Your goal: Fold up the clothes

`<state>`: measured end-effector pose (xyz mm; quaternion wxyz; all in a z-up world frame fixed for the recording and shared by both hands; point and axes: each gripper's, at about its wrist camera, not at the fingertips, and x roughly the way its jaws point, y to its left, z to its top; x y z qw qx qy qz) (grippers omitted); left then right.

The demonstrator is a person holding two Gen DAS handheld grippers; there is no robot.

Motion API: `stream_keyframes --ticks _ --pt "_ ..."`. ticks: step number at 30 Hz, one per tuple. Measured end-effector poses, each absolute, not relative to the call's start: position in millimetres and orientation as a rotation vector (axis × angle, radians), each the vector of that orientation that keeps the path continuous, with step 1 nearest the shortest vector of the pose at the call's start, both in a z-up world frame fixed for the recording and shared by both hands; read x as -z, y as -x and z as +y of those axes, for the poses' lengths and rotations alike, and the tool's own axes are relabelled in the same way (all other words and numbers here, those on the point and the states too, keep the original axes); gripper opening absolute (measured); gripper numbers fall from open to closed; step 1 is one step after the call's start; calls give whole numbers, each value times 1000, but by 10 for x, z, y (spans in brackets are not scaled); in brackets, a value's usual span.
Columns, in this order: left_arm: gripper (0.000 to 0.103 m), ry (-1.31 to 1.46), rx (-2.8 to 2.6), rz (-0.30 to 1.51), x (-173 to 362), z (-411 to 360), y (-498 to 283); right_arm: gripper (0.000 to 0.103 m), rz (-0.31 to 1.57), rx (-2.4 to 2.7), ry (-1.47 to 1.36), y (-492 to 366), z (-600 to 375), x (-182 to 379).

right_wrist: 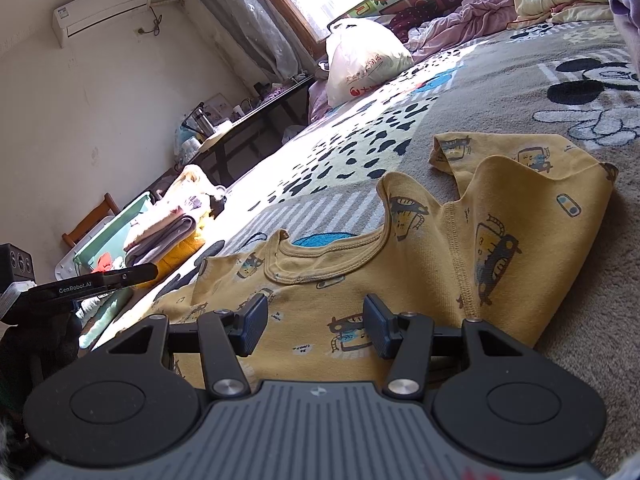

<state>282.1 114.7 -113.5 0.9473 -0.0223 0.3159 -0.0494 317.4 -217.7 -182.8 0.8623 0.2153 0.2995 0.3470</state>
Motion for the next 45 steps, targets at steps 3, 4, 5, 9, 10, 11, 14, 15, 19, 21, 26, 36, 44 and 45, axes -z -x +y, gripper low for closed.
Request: stream_keyframes --ticks 3,4,5,9,10,11,14,15,19,21,26,36,44,45 --pt "31 8 -12 752 1321 1127 -3104 53 624 -726 -452 -3166 -2181 1817" --pt "31 47 -24 753 1347 1200 -3153 53 622 -725 -452 -3162 -2182 1811" --pt "29 93 -31 737 1321 1260 -3174 53 620 -724 -452 -3158 -2183 1806" --pt "28 164 -9 626 1109 1260 -3173 53 612 -721 -450 -3142 -2186 1785" --pt "28 150 0 618 1094 1184 -3190 53 610 -720 -449 -3139 -2187 1779" --pt "28 131 9 607 1083 1105 -3200 54 609 -719 -449 -3135 -2188 1774" --pt "28 101 73 577 1026 848 -3204 58 541 -694 -439 -3082 -2290 1646" --pt "28 98 118 571 1003 747 -3197 58 511 -683 -435 -3060 -2337 1589" --pt "29 67 285 563 944 280 -3160 58 409 -592 -466 -3028 -2643 1414" --pt "29 37 365 566 945 22 -3140 58 413 -485 -577 -3108 -2975 1479" --pt "31 -10 420 569 991 -391 -3207 59 491 -331 -928 -3285 -3558 1956" --pt "40 249 406 625 1101 -83 -3395 10 569 -350 -637 -3493 -3050 1882" --pt "41 517 397 616 1062 383 -3490 8 361 -435 -63 -3170 -2345 1423" --pt "42 561 396 619 1075 459 -3507 9 346 -466 62 -3115 -2160 1390"
